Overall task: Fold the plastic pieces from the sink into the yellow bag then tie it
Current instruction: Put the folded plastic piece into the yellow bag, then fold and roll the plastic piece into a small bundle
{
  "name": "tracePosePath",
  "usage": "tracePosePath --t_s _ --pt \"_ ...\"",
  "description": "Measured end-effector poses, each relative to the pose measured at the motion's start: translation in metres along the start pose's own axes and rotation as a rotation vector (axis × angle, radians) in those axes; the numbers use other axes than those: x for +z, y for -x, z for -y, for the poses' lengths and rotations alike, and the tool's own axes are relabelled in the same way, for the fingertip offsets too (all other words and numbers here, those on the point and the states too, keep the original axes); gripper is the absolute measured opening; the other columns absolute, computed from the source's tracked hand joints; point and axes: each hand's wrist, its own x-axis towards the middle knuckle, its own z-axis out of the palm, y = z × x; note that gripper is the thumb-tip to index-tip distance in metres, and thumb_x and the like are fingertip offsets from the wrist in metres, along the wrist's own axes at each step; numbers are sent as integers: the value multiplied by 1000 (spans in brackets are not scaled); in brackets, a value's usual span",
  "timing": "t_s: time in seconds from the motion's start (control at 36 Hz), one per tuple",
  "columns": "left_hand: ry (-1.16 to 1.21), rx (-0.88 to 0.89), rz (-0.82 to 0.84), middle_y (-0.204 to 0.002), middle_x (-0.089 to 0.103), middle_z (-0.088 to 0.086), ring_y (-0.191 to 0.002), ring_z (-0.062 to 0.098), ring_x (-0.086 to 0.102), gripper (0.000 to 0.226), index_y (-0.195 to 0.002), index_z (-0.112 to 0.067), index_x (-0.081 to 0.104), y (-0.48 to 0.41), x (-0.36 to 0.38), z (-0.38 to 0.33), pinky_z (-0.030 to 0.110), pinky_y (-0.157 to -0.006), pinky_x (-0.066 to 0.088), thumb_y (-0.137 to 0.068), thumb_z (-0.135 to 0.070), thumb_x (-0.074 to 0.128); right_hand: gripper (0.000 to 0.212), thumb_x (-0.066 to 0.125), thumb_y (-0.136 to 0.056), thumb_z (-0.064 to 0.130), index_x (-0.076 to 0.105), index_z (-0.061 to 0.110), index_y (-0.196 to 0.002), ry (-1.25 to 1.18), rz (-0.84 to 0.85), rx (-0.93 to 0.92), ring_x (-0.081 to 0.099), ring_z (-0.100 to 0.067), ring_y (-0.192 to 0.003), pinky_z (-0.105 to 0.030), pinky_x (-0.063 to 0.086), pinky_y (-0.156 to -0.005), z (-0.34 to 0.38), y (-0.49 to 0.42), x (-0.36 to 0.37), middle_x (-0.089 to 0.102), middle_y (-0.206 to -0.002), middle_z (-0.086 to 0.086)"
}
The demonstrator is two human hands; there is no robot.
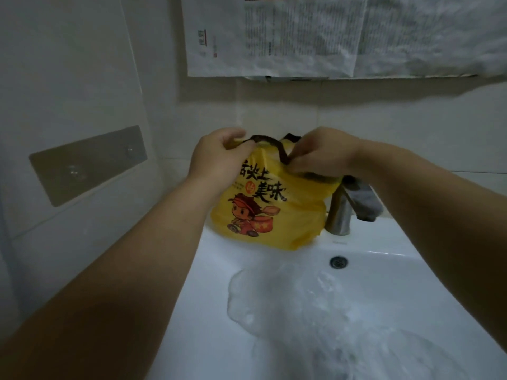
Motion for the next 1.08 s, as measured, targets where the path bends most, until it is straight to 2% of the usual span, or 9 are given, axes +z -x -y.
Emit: tracePosePath --t_s 0.11,0.17,0.28,0.53,0.64,0.75,0.89,1.0,1.08 --pt "-104 18 -58 -128 25 -7 -101 9 54 59 -136 -27 42 18 6 4 12 -81 45 -85 -30 72 27 46 -99 21 65 16 -117 78 -150 23 52 -19 -91 -30 39 -78 -15 13 2 62 -109 -6" --pt "-127 11 -25 -126 19 -4 -104 12 55 65 -134 -24 39 31 12 9 17 -87 48 -82 -23 76 28 42 -101 22 62 16 -120 95 -197 43 54 -24 -101 -34 43 -84 -21 19 5 61 -118 -7" --pt "-259 -38 -4 -137 22 6 -113 19 52 64 -132 -20 38 55 24 19 18 -89 40 -80 -14 76 27 40 -101 25 57 17 -120 31 -285 76 54 -27 -107 -43 45 -94 -25 29 10 60 -120 -7" --pt "-202 46 -167 -129 34 1 -96 10 51 40 -118 -21 48 89 26 4 11 -65 44 -85 -13 70 23 51 -95 19 66 14 -112 -203 -566 -21 58 -14 -87 -25 44 -75 -27 90 15 66 -99 -2" --pt "-128 9 -41 -119 53 4 -89 15 60 26 -96 -35 48 120 32 4 34 -82 54 -84 -20 65 16 55 -92 16 68 15 -101 -276 -569 -30 64 -16 -77 -22 51 -72 -26 124 27 67 -85 -1" --pt "-186 -111 227 -112 52 -8 -91 8 54 25 -111 -22 58 171 52 12 24 -79 42 -88 -24 67 8 56 -92 20 63 24 -90 -213 -360 38 51 -6 -62 -10 36 -51 -35 166 57 55 -71 11" --pt "-324 -206 523 -112 60 -2 -99 17 58 31 -118 -18 63 217 70 23 24 -79 43 -89 -28 67 45 71 -84 36 60 18 -124 -185 224 332 61 -15 -80 -23 52 -67 -60 209 99 60 -115 -1" --pt "-435 -169 641 -117 61 1 -101 18 58 33 -121 -16 63 227 77 26 25 -80 44 -90 -29 65 83 75 -79 41 34 19 -148 22 817 506 50 -28 -125 -36 49 -94 -69 237 120 42 -147 -7" --pt "-473 -183 676 -120 61 2 -108 19 58 35 -122 -15 62 227 75 31 25 -86 45 -91 -29 65 66 67 -87 41 44 13 -143 304 969 444 54 -21 -122 -27 47 -75 -69 240 127 52 -140 -6"
